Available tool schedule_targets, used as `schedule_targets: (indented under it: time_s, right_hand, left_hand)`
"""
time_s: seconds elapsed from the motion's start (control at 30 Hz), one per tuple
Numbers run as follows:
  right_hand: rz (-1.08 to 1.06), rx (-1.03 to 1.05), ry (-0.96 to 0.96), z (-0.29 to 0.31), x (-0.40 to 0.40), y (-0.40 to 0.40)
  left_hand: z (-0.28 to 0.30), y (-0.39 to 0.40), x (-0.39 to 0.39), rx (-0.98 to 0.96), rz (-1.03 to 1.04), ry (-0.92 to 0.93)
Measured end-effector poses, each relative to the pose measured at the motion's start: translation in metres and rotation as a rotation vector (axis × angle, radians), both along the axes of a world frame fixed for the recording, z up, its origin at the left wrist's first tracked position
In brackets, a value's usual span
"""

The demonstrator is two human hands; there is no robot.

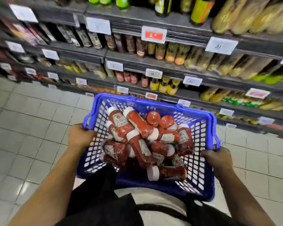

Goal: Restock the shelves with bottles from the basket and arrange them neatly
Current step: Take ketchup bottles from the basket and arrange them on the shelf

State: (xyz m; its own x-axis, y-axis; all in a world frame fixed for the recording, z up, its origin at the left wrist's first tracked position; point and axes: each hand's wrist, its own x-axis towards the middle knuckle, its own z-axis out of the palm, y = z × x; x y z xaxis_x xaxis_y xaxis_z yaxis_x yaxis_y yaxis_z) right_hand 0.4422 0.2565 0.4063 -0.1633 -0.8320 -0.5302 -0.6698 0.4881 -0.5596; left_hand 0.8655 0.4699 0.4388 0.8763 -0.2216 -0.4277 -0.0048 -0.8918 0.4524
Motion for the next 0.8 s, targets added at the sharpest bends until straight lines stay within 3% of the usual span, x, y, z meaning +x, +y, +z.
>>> schedule_targets:
  time_s: [0.4,0.8]
  right_hand:
    - [-0.012,-0.059,0.049,0.018,0.106,0.005]
    - [-0.102,-0.079,0.159,0.064,0.25,0.109]
  left_hand:
    - [0.007,0.057,0.073,-0.092,0.132,0.067]
    - [-0.005,0.087,0.252,-0.117,-0.05,0.14]
